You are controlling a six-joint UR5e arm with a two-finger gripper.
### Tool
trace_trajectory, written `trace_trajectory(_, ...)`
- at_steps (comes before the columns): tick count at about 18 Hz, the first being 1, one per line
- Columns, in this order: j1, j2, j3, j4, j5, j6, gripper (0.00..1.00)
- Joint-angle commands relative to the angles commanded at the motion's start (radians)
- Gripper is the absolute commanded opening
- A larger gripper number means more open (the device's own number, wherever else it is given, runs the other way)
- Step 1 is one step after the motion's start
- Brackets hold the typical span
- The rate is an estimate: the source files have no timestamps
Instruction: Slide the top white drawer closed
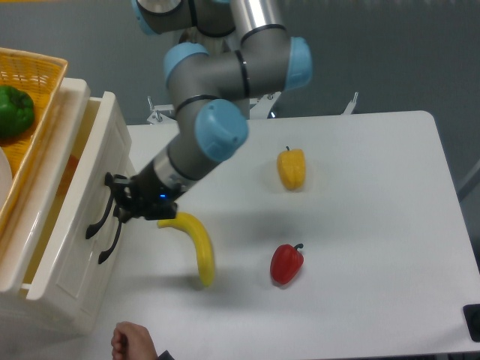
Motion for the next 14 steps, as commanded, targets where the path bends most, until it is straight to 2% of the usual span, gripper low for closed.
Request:
trace_trajectory(5,0.172,0.006,0.025,0.000,0.017,0.055,0.28)
trace_trajectory(7,0.230,0.009,0.034,0.000,0.054,0.107,0.39)
trace_trajectory(9,0.278,0.009,0.035,-0.002,0.089,0.149,0.56)
trace_trajectory(11,0.309,0.009,0.032,-0.002,0.141,0.160,0.63)
trace_trajectory(12,0.319,0.009,0.032,-0.002,0.178,0.161,0.75)
trace_trajectory(13,0.321,0.009,0.032,0.001,0.222,0.161,1.00)
trace_trajectory(14,0.322,0.008,0.034,0.005,0.268,0.161,1.00)
